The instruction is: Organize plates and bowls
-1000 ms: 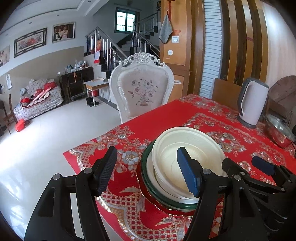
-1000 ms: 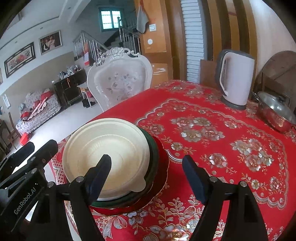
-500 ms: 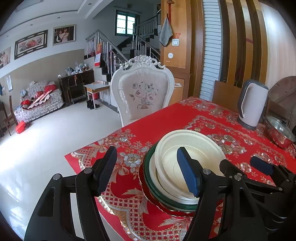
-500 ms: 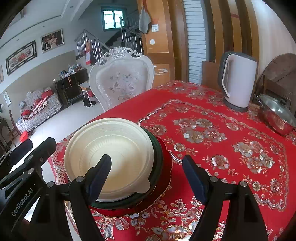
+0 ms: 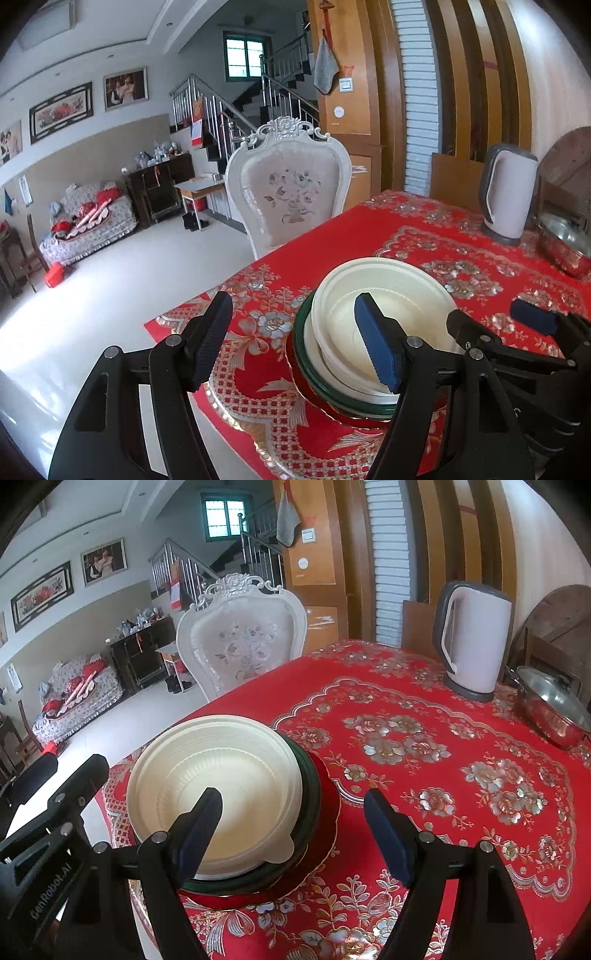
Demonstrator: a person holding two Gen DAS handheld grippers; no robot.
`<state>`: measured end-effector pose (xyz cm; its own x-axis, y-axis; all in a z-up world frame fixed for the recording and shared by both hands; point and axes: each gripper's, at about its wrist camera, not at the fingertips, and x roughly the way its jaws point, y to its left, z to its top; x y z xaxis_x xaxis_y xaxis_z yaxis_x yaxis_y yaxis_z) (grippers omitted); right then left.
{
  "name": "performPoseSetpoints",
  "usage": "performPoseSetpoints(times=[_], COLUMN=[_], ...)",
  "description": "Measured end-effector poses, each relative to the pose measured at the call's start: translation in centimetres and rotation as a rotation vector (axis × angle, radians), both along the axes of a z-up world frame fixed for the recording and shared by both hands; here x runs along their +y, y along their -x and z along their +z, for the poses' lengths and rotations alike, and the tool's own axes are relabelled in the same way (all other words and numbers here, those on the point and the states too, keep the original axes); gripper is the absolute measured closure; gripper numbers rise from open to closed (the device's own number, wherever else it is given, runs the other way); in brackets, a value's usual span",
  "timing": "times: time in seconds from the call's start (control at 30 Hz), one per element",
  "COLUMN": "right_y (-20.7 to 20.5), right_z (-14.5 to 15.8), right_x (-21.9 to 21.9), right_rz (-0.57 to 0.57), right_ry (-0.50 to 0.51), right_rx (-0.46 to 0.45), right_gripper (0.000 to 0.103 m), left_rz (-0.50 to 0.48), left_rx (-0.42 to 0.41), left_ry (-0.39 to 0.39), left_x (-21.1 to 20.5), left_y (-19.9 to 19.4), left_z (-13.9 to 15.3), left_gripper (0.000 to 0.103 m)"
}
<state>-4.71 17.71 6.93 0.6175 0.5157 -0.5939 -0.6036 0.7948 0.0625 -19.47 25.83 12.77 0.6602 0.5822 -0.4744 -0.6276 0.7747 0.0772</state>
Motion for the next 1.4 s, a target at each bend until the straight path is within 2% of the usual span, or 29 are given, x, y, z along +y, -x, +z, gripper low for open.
performPoseSetpoints(times=[0.1,0.4,0.9,1.4], right_y=[-0.03,0.0,0.05,0.28], right_z=[0.06,0.15,0.21,0.02], right_x=[-0.24,-0.37,-0.41,-0.21], right_rz=[0.003,0.006,0.002,0.006], right_ry=[-0.006,-0.008,-0.01,-0.006], right_rx=[0.002,0.006,0.004,0.009], right_gripper=[0.023,0.023,0.023,0.023], left_rz=[-0.013,-0.03,-0.117,-0.112], left_rx=[-0.009,-0.002,-0.011,-0.014], left_ry=[0.027,0.046,0.076,0.05], left_x=[0.35,0.72,0.64,0.5], left_y=[0.16,0.09,-0.15,0.0], left_z=[-0.04,-0.09,0.1,-0.19], left_gripper=[0.033,0.033,0.033,0.033])
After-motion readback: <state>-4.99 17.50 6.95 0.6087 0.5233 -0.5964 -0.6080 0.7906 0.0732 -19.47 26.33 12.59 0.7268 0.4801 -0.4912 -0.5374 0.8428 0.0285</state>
